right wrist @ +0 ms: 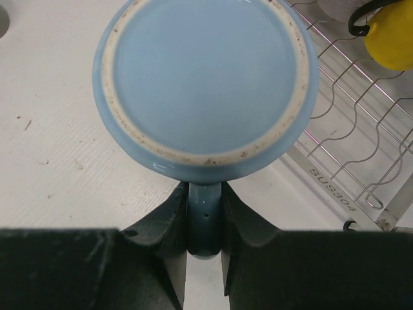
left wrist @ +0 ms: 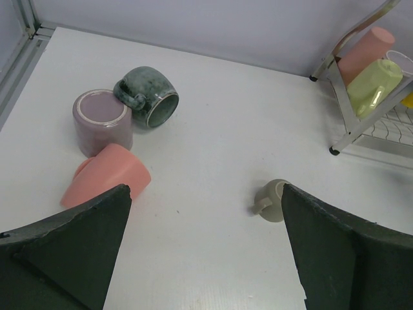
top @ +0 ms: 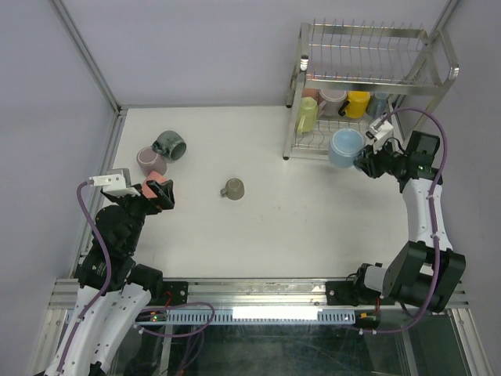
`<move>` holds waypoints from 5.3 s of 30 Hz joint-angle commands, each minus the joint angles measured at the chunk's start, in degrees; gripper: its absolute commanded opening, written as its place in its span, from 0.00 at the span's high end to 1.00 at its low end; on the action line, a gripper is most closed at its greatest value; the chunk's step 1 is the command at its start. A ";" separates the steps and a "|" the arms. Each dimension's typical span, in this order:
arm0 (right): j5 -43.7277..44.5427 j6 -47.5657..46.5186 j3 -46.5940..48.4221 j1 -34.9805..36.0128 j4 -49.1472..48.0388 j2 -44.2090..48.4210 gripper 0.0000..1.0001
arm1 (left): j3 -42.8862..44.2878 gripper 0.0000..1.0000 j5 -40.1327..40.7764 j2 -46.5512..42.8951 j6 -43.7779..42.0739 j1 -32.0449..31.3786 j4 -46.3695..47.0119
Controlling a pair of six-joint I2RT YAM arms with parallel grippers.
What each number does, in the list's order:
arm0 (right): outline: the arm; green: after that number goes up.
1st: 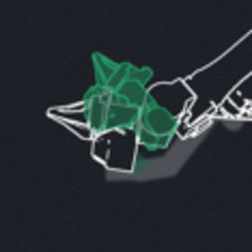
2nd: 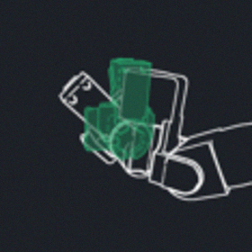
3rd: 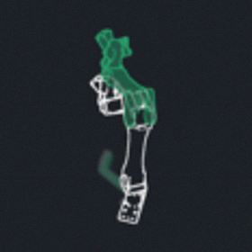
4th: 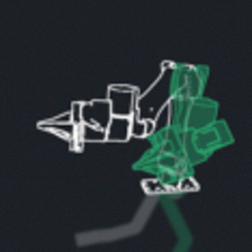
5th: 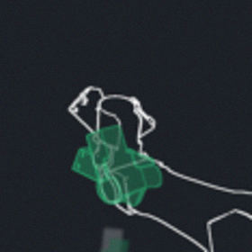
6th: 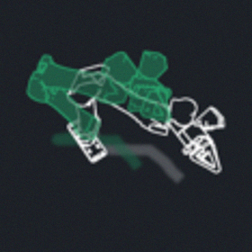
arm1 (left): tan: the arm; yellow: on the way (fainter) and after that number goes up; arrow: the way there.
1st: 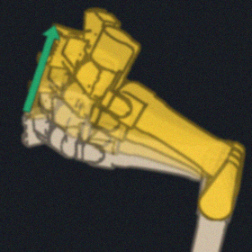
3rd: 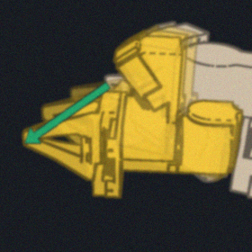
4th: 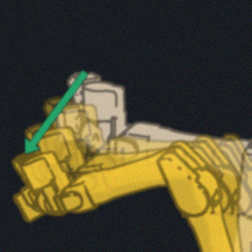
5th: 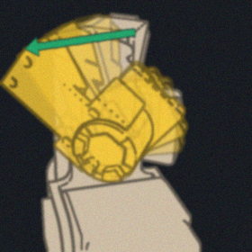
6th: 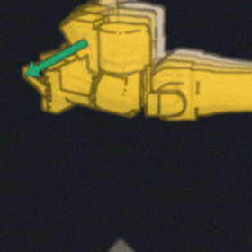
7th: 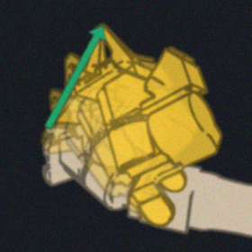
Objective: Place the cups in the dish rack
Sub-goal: Pick up the cup at the center of the board, then turn the cup upside down in the dish rack.
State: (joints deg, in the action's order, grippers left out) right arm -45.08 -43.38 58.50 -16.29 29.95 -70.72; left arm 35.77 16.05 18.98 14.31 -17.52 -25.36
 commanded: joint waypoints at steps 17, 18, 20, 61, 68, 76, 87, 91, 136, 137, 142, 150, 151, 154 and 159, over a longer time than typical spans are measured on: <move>6.18 15.74 -1.18 3.88 -42.68 -12.60 1.00 | -0.07 0.01 -1.48 0.34 -0.95 1.51 2.24; 6.79 16.05 -1.25 4.52 -44.00 -13.08 1.00 | -0.01 0.01 -1.49 0.36 -0.95 1.52 2.25; 8.22 16.50 -1.41 5.78 -46.58 -14.20 1.00 | 0.00 0.01 -1.59 0.49 -0.95 1.60 2.23; 37.95 29.57 3.47 16.67 -66.38 -30.87 1.00 | 0.00 0.01 -2.34 0.88 -0.95 2.40 2.25; 42.97 33.98 4.07 17.76 -69.10 -32.89 1.00 | 0.00 0.01 -2.37 0.79 -0.98 2.46 2.25; 46.19 37.31 4.73 19.55 -70.81 -34.40 0.99 | 0.00 0.01 -2.48 0.88 -0.95 2.51 2.25; 50.84 42.71 7.20 20.97 -69.40 -36.17 0.90 | -0.02 0.01 -2.41 0.98 -0.95 2.75 2.25; 51.93 44.52 8.45 21.08 -68.01 -37.04 0.87 | -0.02 0.01 -2.41 1.15 -0.95 2.74 2.25; 29.76 52.04 8.58 21.26 -62.03 -33.24 0.47 | -0.09 0.01 -2.53 1.48 -0.95 2.92 2.24; 29.74 52.14 8.64 21.23 -61.96 -33.25 0.47 | -0.10 0.01 -2.54 1.42 -0.96 2.91 2.20; 28.33 52.49 8.29 21.14 -61.77 -32.42 0.46 | -0.09 0.01 -2.68 1.44 -0.95 2.93 2.25; 25.36 53.42 6.03 20.77 -62.52 -29.16 0.45 | -0.09 0.01 -2.76 1.34 -0.95 2.96 2.25; 24.98 53.47 5.75 20.70 -62.56 -28.82 0.45 | -0.09 0.01 -2.77 1.26 -0.95 3.01 2.25; 23.85 53.88 4.58 20.75 -62.63 -27.75 0.45 | -0.09 0.01 -2.71 1.24 -0.95 3.02 2.25; 21.60 54.07 2.89 20.65 -61.98 -25.64 0.46 | -0.09 0.01 -3.16 1.38 -0.86 3.01 2.29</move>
State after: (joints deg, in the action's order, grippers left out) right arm -20.56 11.66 62.61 4.69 -26.15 -103.22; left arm 35.64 14.63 19.92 14.24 -15.27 -25.32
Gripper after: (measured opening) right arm 0.545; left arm 0.990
